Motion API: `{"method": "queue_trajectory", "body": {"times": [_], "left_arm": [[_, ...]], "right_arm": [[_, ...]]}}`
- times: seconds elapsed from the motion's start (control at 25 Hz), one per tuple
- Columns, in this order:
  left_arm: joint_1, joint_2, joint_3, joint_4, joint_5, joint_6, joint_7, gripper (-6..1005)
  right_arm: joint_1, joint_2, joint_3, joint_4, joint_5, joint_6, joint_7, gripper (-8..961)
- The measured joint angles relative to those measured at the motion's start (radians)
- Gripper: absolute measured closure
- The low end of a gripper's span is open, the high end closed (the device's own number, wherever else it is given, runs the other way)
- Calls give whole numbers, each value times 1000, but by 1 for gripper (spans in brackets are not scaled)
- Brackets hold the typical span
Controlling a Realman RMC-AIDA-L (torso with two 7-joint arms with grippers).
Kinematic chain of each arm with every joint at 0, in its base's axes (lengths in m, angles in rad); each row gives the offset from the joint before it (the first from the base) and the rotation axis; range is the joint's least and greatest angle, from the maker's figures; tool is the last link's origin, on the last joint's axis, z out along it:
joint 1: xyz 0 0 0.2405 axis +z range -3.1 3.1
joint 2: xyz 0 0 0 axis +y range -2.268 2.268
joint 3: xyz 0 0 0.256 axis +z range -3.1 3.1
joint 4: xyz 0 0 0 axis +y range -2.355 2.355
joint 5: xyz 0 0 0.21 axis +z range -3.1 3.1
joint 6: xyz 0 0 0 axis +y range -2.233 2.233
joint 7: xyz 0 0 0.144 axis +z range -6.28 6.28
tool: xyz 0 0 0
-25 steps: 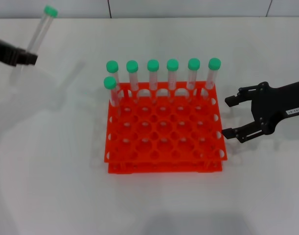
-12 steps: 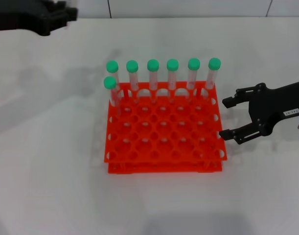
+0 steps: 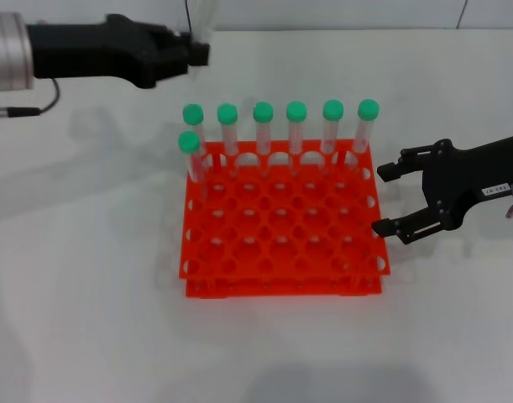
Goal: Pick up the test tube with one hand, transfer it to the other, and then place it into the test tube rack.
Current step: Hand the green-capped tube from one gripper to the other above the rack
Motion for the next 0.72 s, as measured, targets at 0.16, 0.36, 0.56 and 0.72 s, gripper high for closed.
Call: {"method": "queue_trajectory", "body": {"times": [0.16, 0.36, 0.56, 0.72], "left_arm": [[-55, -2, 28, -93, 1, 41, 51, 796], [-88, -7, 77, -163, 33, 56, 79, 795], [-82, -15, 84, -166, 51, 55, 110, 794], [-72, -22, 81, -167, 52, 54, 133, 794]], "right_arm": [[-2, 0, 0, 0, 1, 6, -4, 93], [-2, 2, 0, 1, 6, 19, -9, 94], [-13, 2, -9, 2, 37, 21, -21, 94], [-17, 3, -13, 1, 41, 29, -22, 94]]}}
